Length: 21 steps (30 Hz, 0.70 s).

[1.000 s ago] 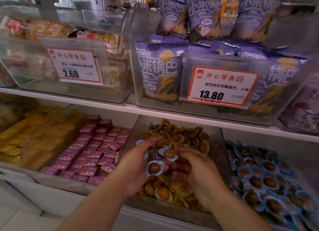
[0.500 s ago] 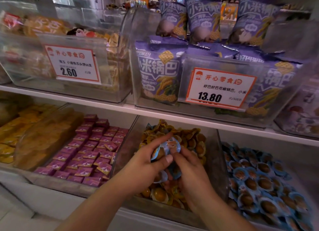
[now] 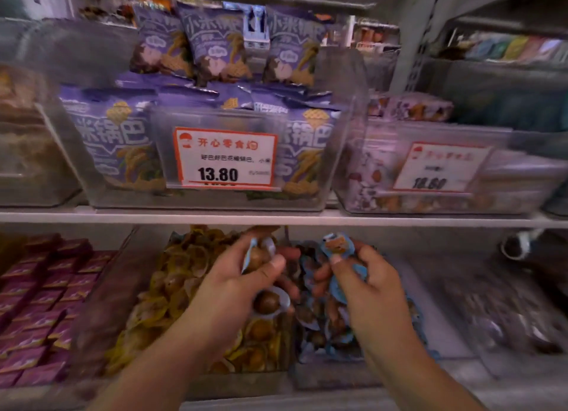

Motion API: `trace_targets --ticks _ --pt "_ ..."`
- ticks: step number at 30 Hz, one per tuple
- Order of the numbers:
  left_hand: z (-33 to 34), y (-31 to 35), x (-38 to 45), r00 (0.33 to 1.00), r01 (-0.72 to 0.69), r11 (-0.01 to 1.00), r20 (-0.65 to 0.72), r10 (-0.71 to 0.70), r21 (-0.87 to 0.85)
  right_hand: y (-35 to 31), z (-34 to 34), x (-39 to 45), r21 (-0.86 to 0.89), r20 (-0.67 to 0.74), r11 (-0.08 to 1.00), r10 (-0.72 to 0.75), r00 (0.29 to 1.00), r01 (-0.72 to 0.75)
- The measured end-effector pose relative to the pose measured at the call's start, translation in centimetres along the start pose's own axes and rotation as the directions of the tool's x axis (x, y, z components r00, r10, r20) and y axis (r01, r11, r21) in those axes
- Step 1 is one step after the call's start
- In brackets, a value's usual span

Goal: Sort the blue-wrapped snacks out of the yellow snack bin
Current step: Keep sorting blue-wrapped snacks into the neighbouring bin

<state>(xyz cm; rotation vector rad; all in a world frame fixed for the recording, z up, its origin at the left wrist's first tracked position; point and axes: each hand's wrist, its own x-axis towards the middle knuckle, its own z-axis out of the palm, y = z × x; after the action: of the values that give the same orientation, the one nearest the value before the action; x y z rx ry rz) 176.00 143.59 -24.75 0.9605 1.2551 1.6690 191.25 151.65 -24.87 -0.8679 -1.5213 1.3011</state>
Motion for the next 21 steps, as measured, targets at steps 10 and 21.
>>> trace_targets --ticks 10,21 --pt "7.4 -5.6 2.7 0.923 -0.37 -0.069 0.375 0.084 0.926 4.0 -10.6 2.9 -0.503 0.142 0.86 0.18 0.973 -0.086" --pt "-2.5 -1.8 1.0 0.914 -0.315 0.356 0.18 0.362 0.88 2.9 -6.1 2.4 -0.412 0.152 0.894 -0.123 0.981 0.176"
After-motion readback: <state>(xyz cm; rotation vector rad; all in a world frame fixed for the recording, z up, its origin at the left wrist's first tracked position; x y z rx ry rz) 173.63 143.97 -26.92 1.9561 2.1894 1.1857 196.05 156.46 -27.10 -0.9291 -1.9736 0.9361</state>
